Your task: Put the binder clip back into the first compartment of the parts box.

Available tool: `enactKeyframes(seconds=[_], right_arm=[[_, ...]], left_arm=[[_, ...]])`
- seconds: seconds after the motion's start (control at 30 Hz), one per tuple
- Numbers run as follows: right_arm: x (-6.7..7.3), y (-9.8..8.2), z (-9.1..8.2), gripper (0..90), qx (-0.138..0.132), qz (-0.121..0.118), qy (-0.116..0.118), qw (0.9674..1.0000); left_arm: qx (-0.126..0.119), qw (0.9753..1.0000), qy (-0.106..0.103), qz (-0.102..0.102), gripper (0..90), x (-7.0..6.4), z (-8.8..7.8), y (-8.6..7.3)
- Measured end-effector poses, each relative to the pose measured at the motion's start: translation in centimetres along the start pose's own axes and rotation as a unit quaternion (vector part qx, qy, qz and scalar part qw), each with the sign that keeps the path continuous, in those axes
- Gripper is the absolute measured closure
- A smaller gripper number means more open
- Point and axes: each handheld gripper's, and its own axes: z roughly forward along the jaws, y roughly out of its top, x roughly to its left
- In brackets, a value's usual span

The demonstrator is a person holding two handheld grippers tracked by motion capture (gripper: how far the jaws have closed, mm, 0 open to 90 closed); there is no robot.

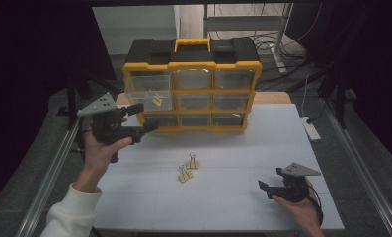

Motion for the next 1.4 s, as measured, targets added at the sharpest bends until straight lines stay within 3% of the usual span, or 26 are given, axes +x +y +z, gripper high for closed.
enactKeyframes(seconds=[0.27, 0.5, 0.83, 0.93, 1.27, 1.37, 1.4], right_arm=[[0.0, 0.0, 0.0, 12.9, 0.000, -0.001, 0.000, 1.0000], [0.0, 0.0, 0.0, 12.9, 0.000, 0.001, -0.001, 1.0000], [0.0, 0.0, 0.0, 12.9, -0.003, 0.000, -0.001, 1.0000], [0.0, 0.0, 0.0, 12.9, -0.002, 0.001, -0.001, 1.0000], [0.0, 0.0, 0.0, 12.8, -0.003, -0.001, -0.001, 1.0000], [0.0, 0.0, 0.0, 12.8, -0.003, -0.001, -0.002, 1.0000], [0.0, 0.0, 0.0, 12.8, -0.003, -0.001, -0.002, 1.0000]], left_arm=[[0.026, 0.9997, -0.001, 0.000, 18.0, -0.5, 0.8, -2.5], [0.048, 0.9987, -0.003, -0.016, 18.0, -0.4, 2.0, -4.6], [0.087, 0.9957, -0.003, -0.032, 17.2, 0.3, 4.0, -6.6], [0.098, 0.9945, -0.003, -0.038, 17.2, 0.5, 4.9, -7.3], [0.153, 0.9872, -0.003, -0.045, 17.4, 1.2, 7.7, -9.1], [0.171, 0.9840, -0.004, -0.050, 17.3, 1.4, 8.6, -9.8], [0.171, 0.9840, -0.004, -0.050, 17.3, 1.4, 8.6, -9.8]])
